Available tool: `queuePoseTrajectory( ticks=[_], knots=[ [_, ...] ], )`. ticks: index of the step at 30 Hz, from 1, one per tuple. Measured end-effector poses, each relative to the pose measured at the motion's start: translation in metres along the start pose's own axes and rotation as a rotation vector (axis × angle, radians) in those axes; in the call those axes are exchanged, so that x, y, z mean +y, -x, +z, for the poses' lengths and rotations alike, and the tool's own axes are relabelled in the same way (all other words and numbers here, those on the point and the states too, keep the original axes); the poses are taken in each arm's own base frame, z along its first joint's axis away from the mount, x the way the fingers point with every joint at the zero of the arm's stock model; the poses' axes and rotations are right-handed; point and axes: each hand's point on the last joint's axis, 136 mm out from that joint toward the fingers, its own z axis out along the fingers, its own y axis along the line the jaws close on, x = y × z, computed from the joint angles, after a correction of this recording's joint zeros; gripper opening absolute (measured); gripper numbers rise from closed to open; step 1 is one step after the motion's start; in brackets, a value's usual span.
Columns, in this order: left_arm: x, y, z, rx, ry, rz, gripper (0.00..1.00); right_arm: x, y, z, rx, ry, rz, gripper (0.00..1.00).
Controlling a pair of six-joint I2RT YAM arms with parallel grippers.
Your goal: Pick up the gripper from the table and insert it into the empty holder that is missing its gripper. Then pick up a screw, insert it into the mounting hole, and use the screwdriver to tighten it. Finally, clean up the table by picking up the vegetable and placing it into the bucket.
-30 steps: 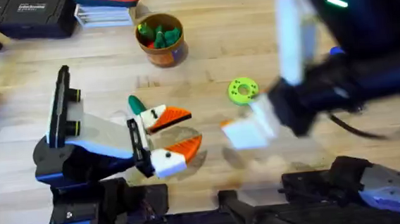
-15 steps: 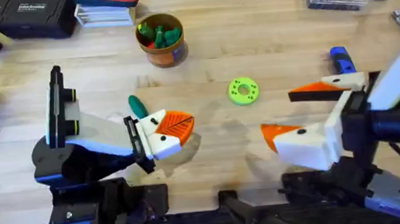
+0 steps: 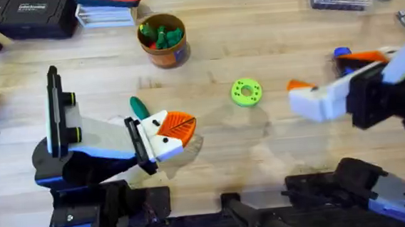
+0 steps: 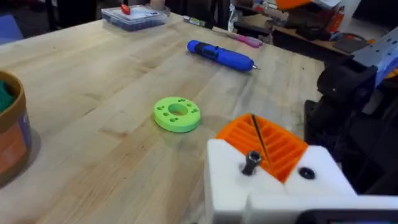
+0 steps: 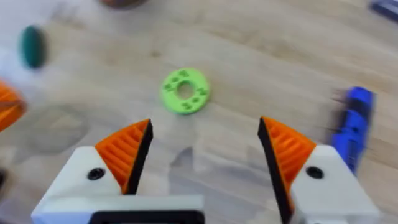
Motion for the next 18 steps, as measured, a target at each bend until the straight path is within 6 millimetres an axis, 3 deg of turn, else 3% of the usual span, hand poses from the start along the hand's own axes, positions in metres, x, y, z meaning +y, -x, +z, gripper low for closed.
queuePoseTrajectory(
  ticks=[6, 12, 18],
  knots=[
    [-0.005, -0.001, 0.0, 0.004, -0.03, 0.046, 0.004, -0.057, 0.004, -0.002, -0.023, -0.256, 0.118, 0.994],
    [-0.013, -0.003, 0.0, 0.006, -0.074, 0.085, 0.004, -0.11, -0.006, -0.005, 0.027, -0.479, 0.263, 0.994],
    [-0.019, -0.004, -0.001, 0.007, -0.113, 0.132, 0.004, -0.145, -0.024, 0.017, 0.195, -0.56, 0.343, 0.994]
  ],
)
